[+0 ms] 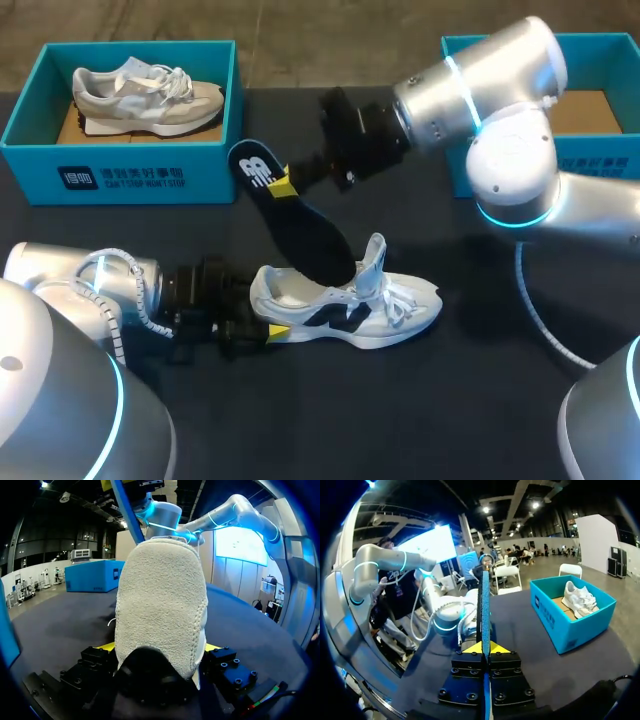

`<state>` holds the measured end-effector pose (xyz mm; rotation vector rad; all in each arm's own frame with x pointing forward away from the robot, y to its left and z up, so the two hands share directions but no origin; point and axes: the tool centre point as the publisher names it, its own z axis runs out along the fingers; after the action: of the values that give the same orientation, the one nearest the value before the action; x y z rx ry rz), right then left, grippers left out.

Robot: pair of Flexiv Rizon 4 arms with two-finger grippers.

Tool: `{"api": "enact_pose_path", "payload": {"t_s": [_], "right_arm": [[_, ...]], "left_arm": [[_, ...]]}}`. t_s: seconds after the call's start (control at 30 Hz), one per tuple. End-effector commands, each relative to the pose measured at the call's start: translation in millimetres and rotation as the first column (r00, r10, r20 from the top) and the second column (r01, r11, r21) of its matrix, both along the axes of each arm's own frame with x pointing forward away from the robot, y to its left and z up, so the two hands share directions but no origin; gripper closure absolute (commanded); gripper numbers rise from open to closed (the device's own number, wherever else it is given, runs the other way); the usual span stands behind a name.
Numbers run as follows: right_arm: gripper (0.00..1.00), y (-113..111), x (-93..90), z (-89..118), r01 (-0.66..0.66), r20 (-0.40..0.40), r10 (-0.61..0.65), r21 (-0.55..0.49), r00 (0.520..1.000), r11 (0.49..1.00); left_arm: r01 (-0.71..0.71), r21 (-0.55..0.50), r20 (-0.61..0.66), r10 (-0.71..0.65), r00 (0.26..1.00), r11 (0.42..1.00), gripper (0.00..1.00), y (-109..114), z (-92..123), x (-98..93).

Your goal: Take the shoe out of the shoebox, open the shoe tongue, remove and reinsert the insole, then place the shoe into the shoebox

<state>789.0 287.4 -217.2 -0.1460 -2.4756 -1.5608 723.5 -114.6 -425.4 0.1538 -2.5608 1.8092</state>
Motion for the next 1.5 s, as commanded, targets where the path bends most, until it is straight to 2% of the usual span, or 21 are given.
{"api": "enact_pose_path", "payload": {"t_s": [0.03, 0.3, 0.4, 0.57, 0.83, 0.9, 1.1, 1.13, 1.17, 1.5], "right_arm": [[1.0, -0.6, -4.2, -2.0, 0.013, 0.004, -0.013, 0.016, 1.0, 1.0], [1.0, -0.6, -4.2, -2.0, 0.013, 0.004, -0.013, 0.016, 1.0, 1.0], [1.0, 3.5, -4.7, 8.5, 0.039, -0.036, -0.038, 0.036, 0.999, 0.999], [1.0, -0.4, -2.7, 48.8, 0.062, -0.075, -0.056, 0.084, 0.996, 0.995], [1.0, -9.6, -3.6, 114.2, 0.022, -0.157, -0.009, 0.085, 0.988, 0.996], [1.0, -15.3, -3.7, 126.6, 0.045, -0.212, -0.022, 0.102, 0.977, 0.994], [1.0, -21.9, -9.5, 156.5, 0.072, -0.271, -0.014, 0.206, 0.963, 0.976], [1.0, -20.6, -10.4, 160.6, 0.071, -0.266, -0.017, 0.194, 0.964, 0.979], [1.0, -17.2, -10.3, 167.2, 0.041, -0.203, -0.002, 0.189, 0.979, 0.981], [1.0, -17.2, -10.3, 167.2, 0.041, -0.203, -0.002, 0.189, 0.979, 0.981]], "left_arm": [[0.001, 0.004, -0.001, -0.001, 1.0, 1.0, 1.0, 0.0, -4.2, 3.0], [0.001, 0.004, -0.001, -0.001, 1.0, 1.0, 1.0, 0.0, -4.2, 3.0], [0.001, 0.004, -0.001, -0.001, 1.0, 1.0, 1.0, 0.0, -4.2, 3.0], [0.001, 0.004, -0.001, -0.001, 1.0, 1.0, 1.0, 0.0, -4.2, 3.0], [0.001, 0.004, -0.001, -0.001, 1.0, 1.0, 1.0, 0.0, -4.2, 3.0], [0.001, 0.004, -0.001, -0.001, 1.0, 1.0, 1.0, 0.0, -4.2, 3.0], [0.001, 0.004, -0.001, -0.001, 1.0, 1.0, 1.0, 0.0, -4.2, 3.0], [0.001, 0.004, -0.001, -0.001, 1.0, 1.0, 1.0, 0.0, -4.2, 3.0], [0.001, 0.004, -0.001, -0.001, 1.0, 1.0, 1.0, 0.0, -4.2, 3.0], [0.001, 0.004, -0.001, -0.001, 1.0, 1.0, 1.0, 0.0, -4.2, 3.0]]}}
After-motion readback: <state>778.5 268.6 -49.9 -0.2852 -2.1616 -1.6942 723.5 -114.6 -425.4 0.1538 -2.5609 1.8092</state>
